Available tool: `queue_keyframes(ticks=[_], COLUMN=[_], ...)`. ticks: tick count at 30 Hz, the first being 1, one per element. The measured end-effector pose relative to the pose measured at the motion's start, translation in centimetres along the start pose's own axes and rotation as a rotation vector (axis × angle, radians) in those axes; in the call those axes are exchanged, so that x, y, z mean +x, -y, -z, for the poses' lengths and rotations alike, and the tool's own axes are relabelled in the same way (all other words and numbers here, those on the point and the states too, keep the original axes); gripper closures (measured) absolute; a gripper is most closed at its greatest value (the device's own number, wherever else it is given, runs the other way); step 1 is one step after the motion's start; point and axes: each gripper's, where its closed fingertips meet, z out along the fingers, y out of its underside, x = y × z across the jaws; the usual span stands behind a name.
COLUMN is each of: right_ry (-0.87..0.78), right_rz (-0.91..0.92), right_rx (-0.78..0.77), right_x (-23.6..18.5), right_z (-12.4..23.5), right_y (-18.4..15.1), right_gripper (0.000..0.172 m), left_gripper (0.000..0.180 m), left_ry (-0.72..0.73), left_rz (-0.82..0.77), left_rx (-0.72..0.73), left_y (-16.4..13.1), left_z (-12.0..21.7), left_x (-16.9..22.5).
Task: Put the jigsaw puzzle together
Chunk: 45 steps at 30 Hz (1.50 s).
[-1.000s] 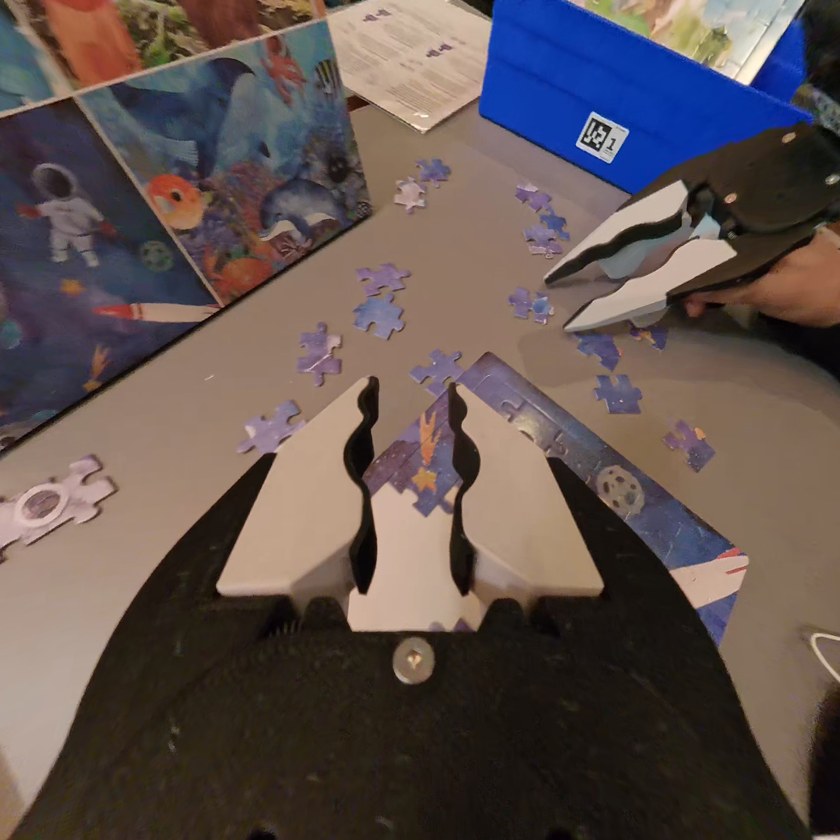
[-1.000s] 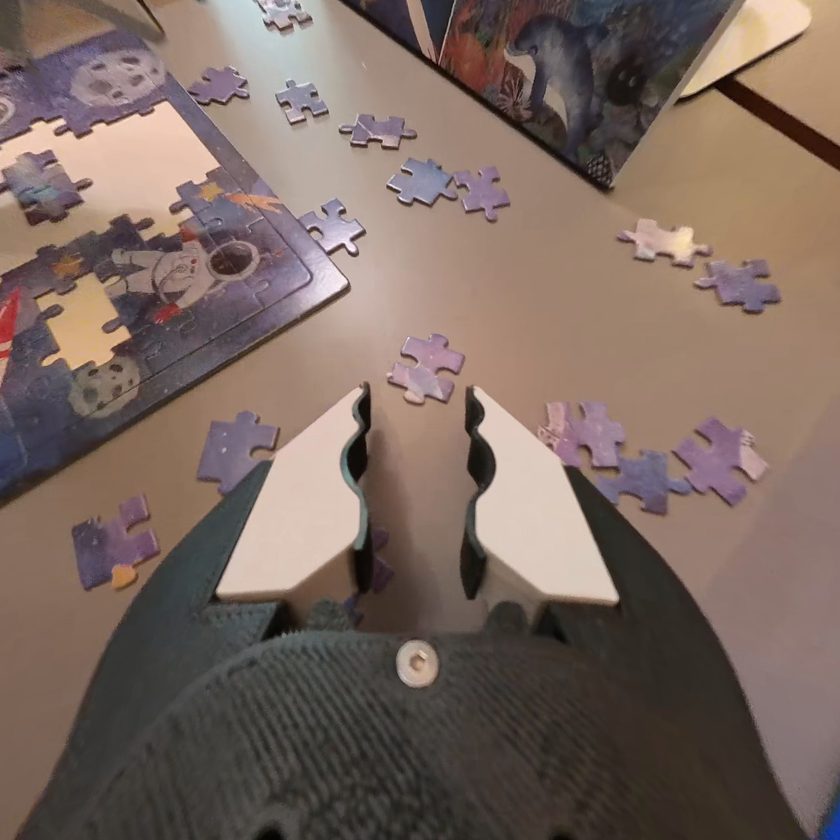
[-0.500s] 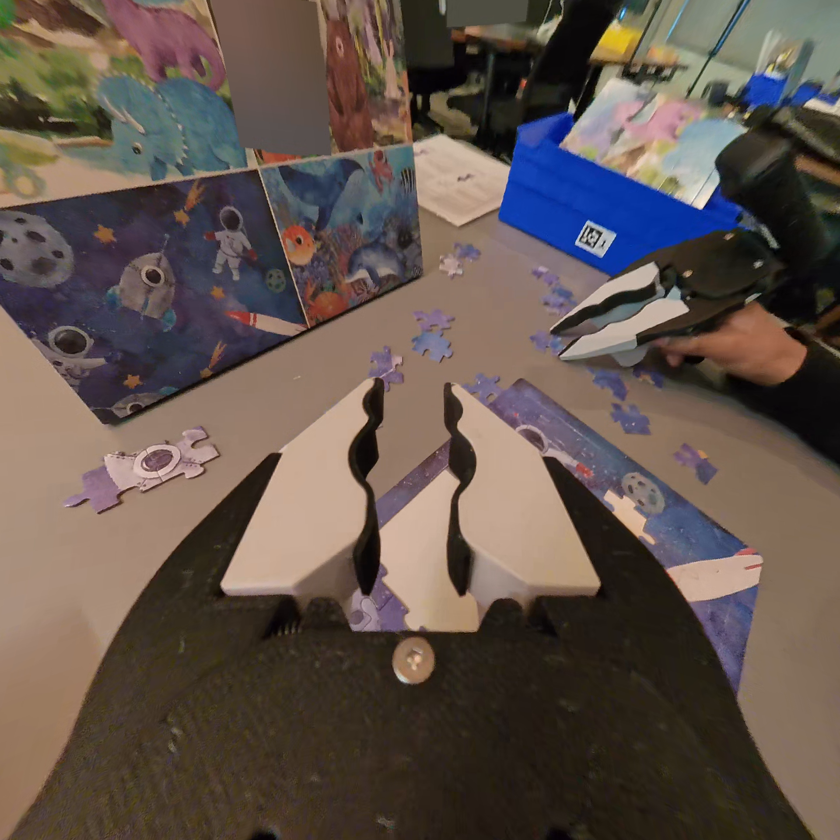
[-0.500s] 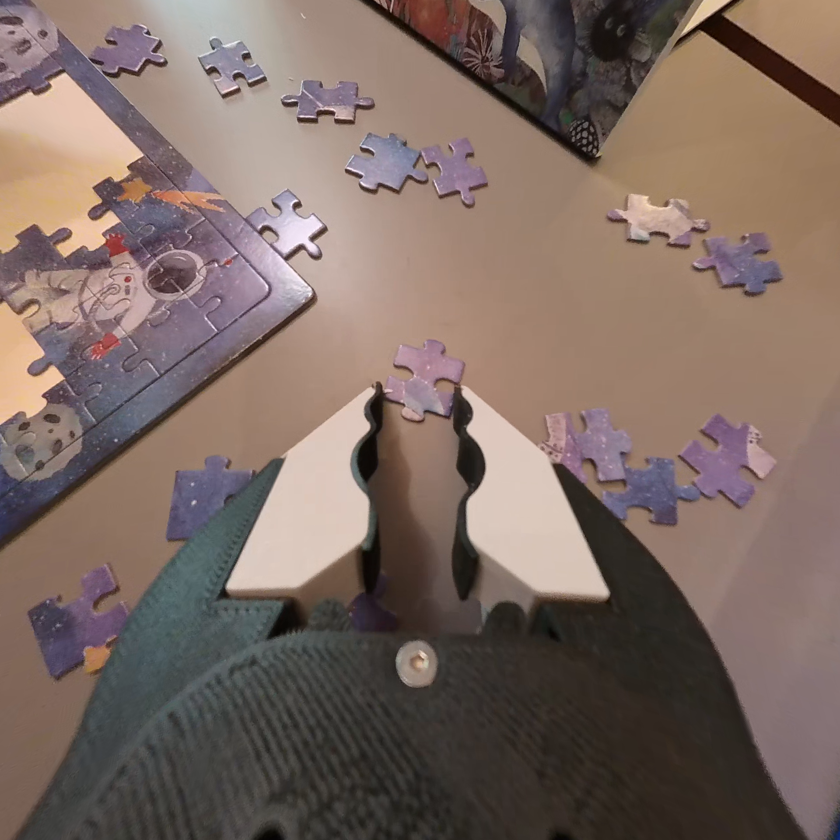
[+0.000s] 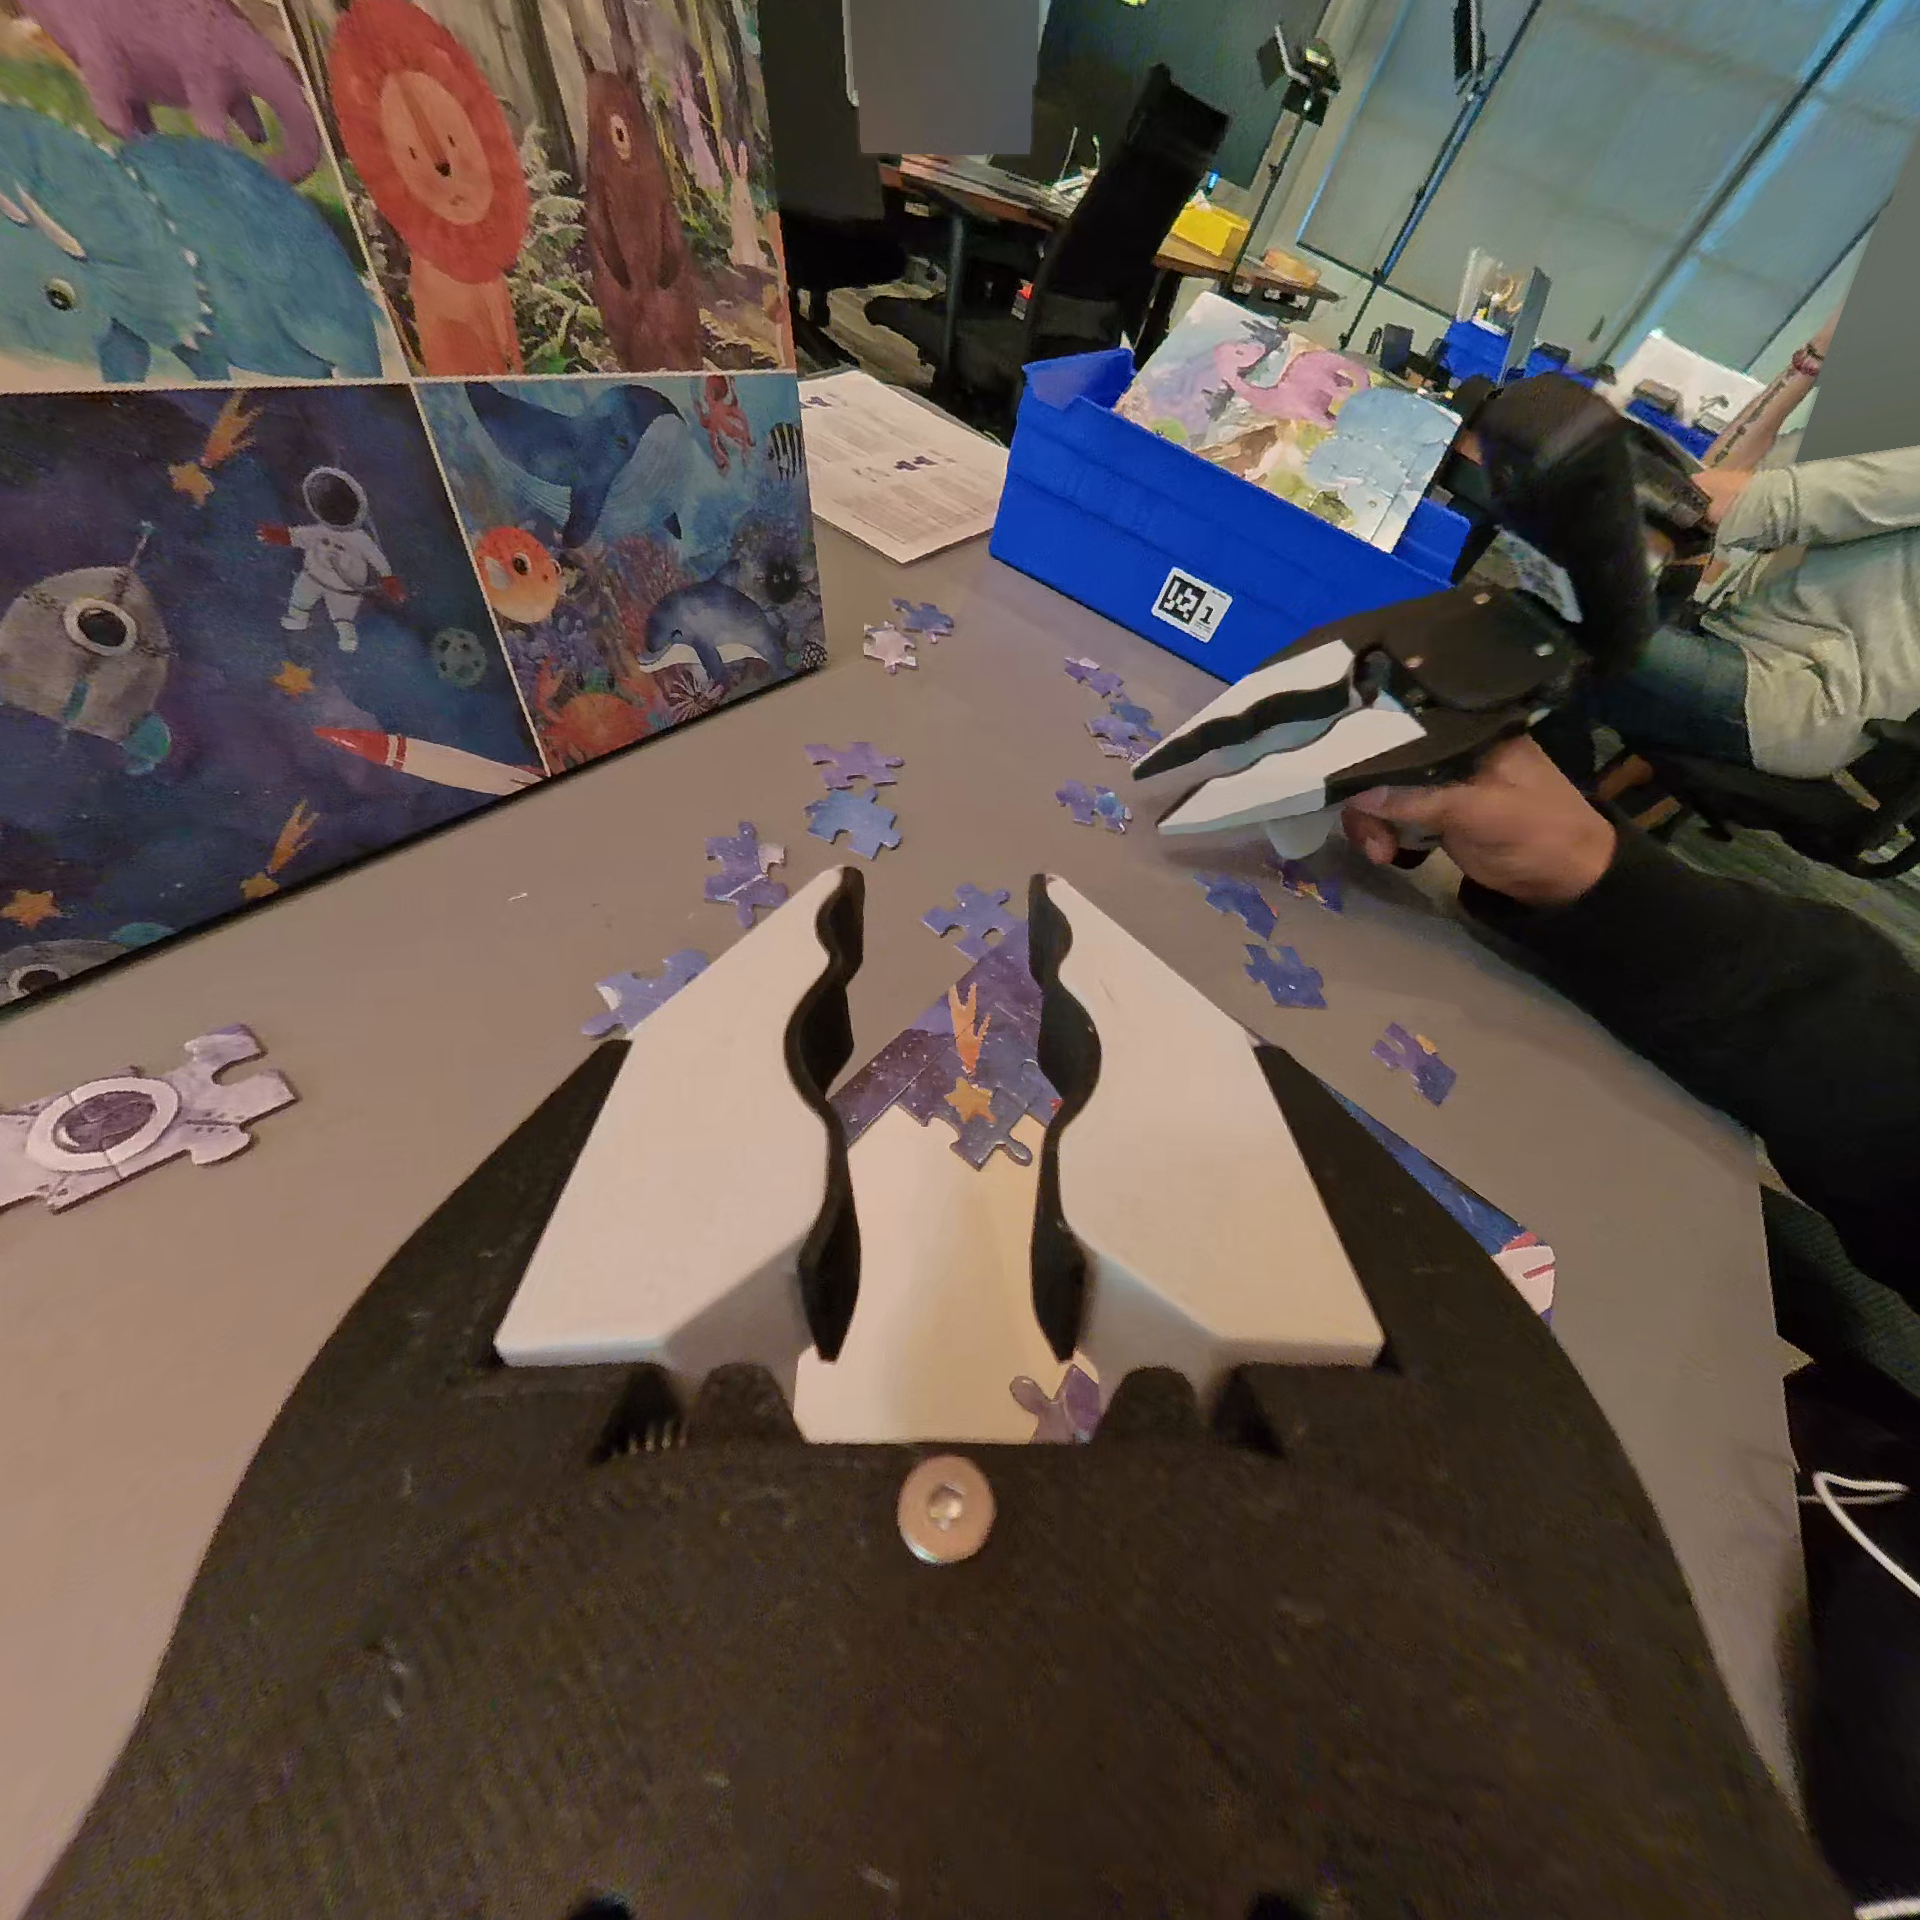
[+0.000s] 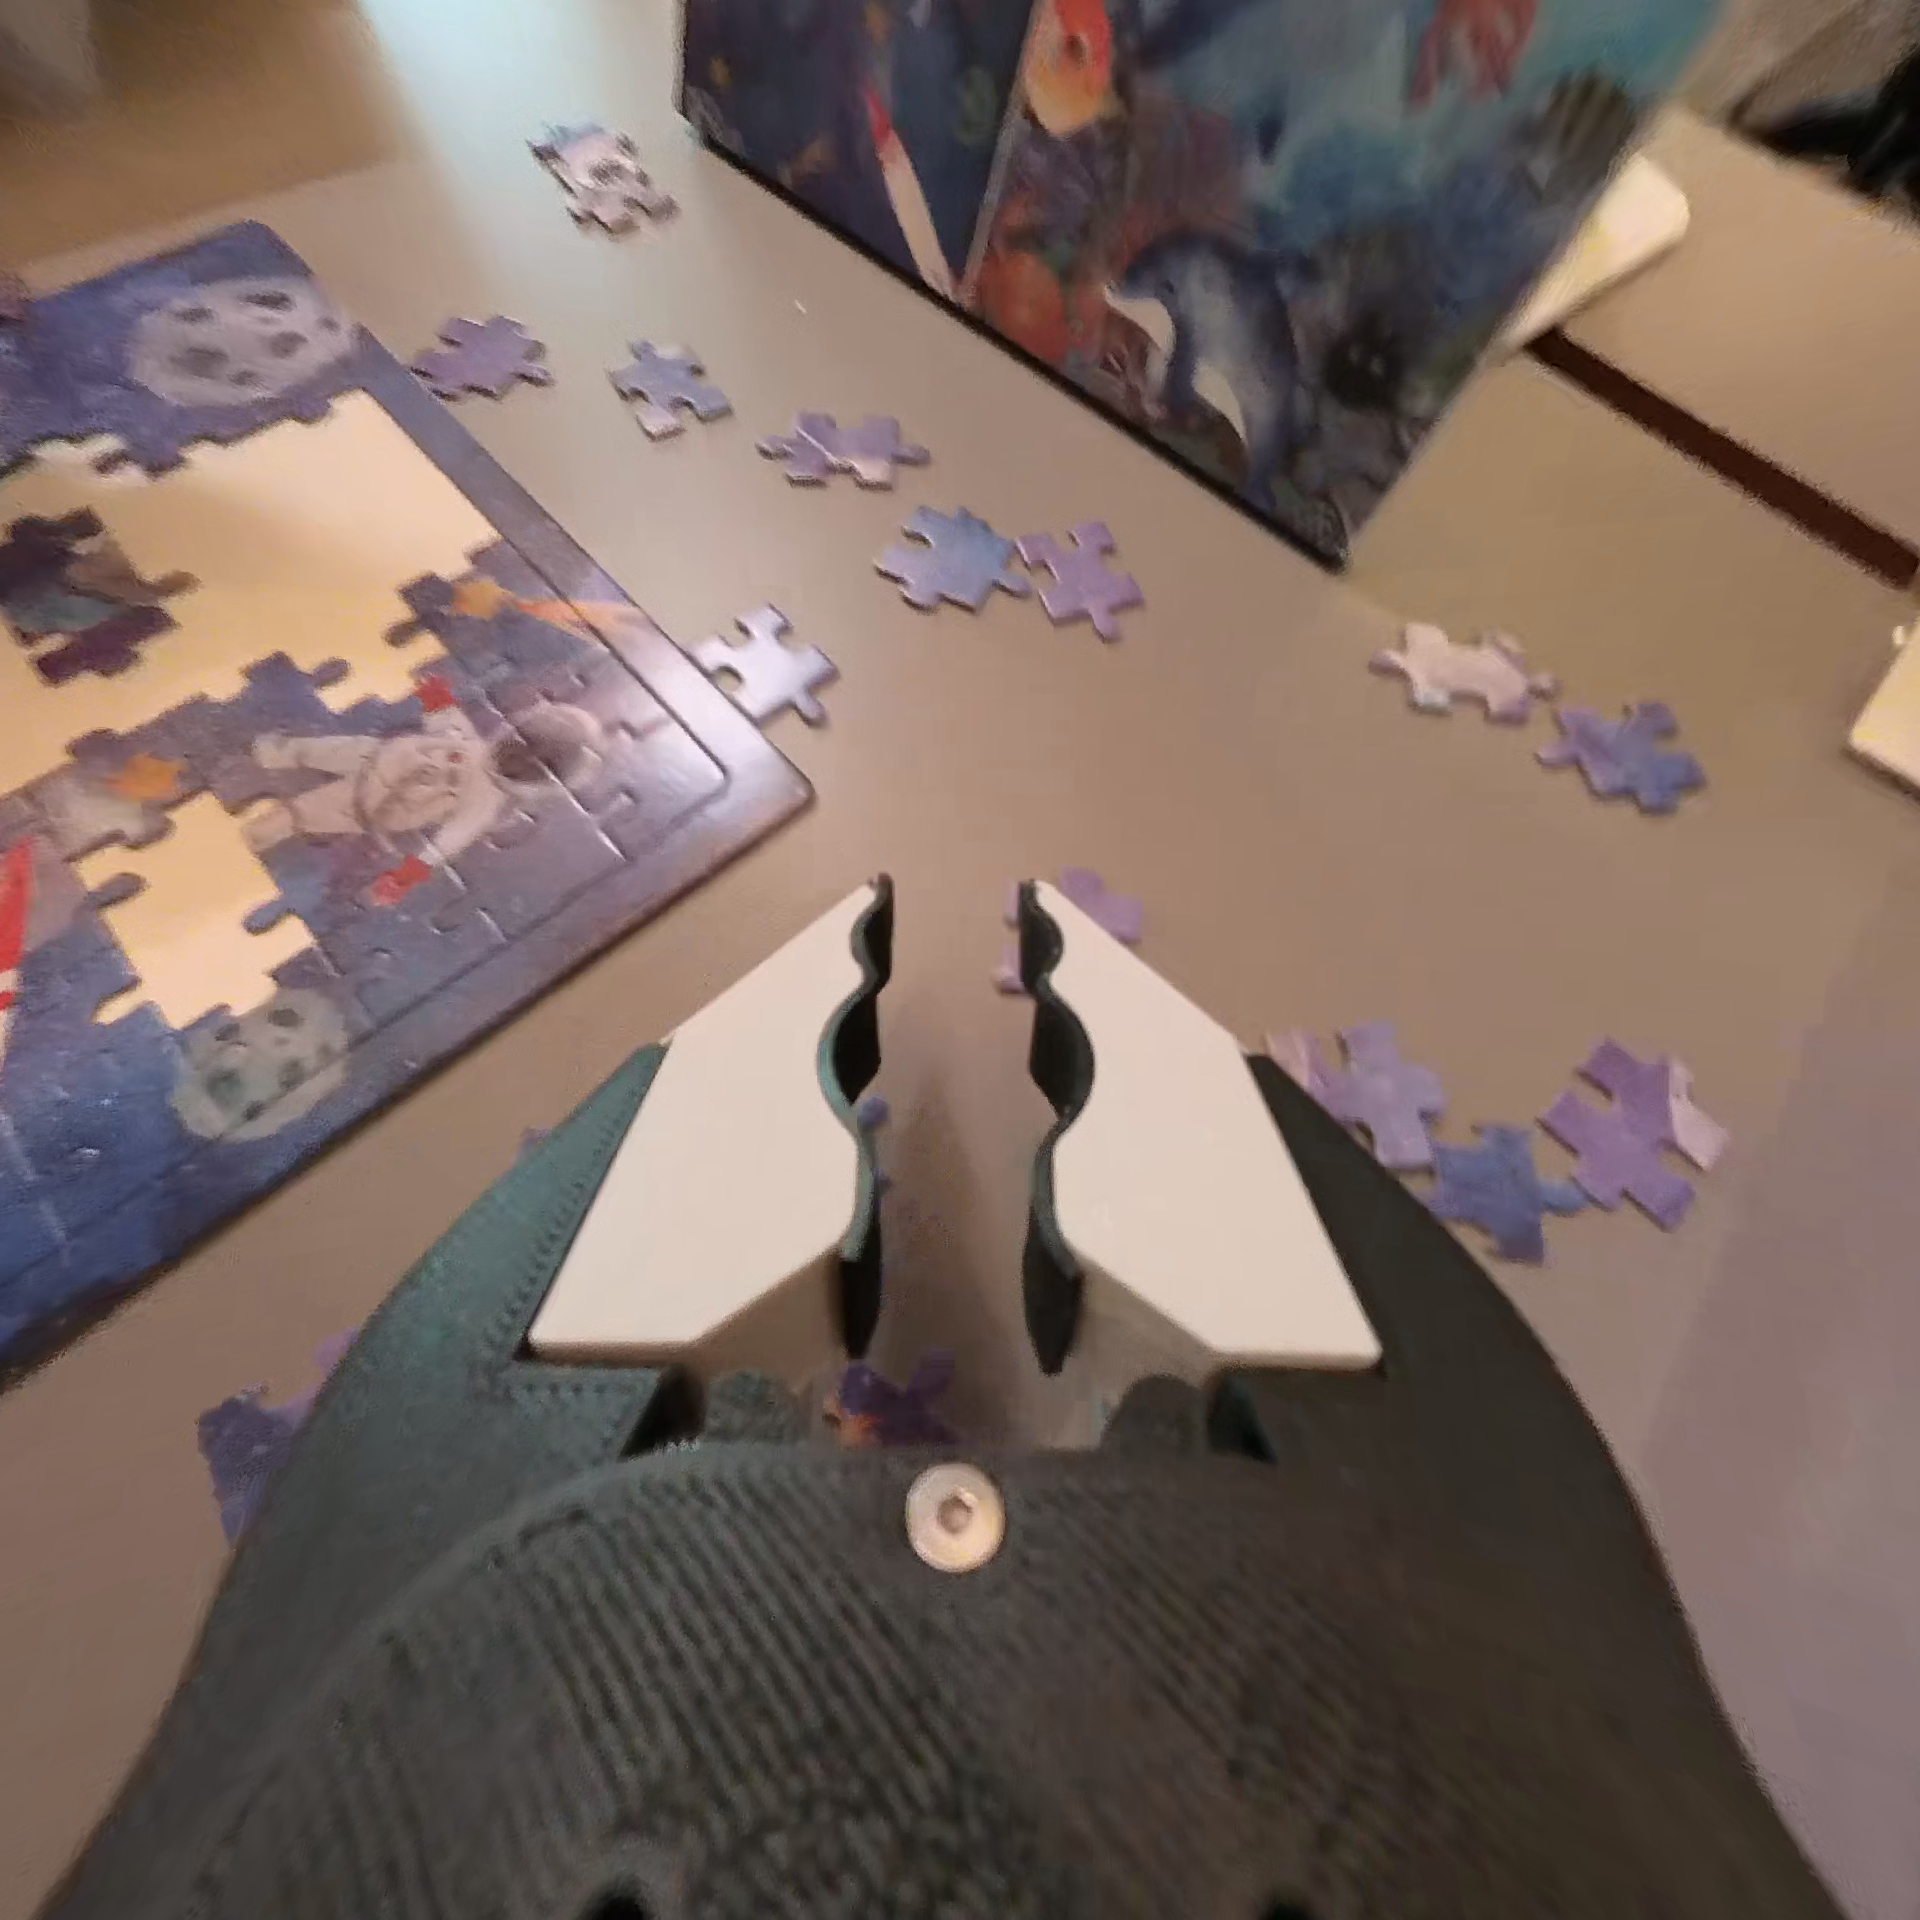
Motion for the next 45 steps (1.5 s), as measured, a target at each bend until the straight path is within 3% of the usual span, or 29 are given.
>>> queue_keyframes(ticks=[3, 6, 15, 22, 33, 36, 39, 45], right_ry=[0.048, 0.044, -0.045, -0.265, -0.122, -0.11, -0.098, -0.071], right_rz=[-0.095, -0.111, -0.057, -0.052, -0.085, -0.118, -0.12, -0.095], right_rx=[-0.049, -0.083, -0.105, -0.115, -0.105, -0.105, -0.104, -0.104], right_x=[0.8, 1.5, 2.6, 6.5, 3.3, 3.5, 3.4, 3.0], right_z=[0.0, -0.1, -0.5, 0.5, -1.2, -1.3, -1.2, -1.1], right_y=[-2.1, -3.0, -3.2, -3.5, -2.6, -2.6, -2.7, -2.7], right_gripper=[0.134, 0.13, 0.133, 0.151, 0.134, 0.135, 0.151, 0.151], left_gripper=[0.151, 0.151, 0.151, 0.151, 0.152, 0.152, 0.152, 0.152], left_ry=[0.0, -0.002, -0.015, -0.011, -0.002, -0.004, -0.007, -0.005], left_rz=[-0.001, 0.003, 0.015, 0.013, 0.019, 0.02, 0.02, 0.019], left_rx=[0.0, 0.004, 0.006, 0.011, 0.018, 0.015, 0.013, 0.019], left_y=[0.0, 0.0, -0.1, 0.0, 0.1, 0.0, 0.0, 0.1], left_z=[0.0, 0.0, -0.1, 0.0, 0.1, 0.0, -0.1, 0.0], left_x=[0.0, -0.1, 0.0, 0.0, -0.2, -0.2, -0.1, -0.2])
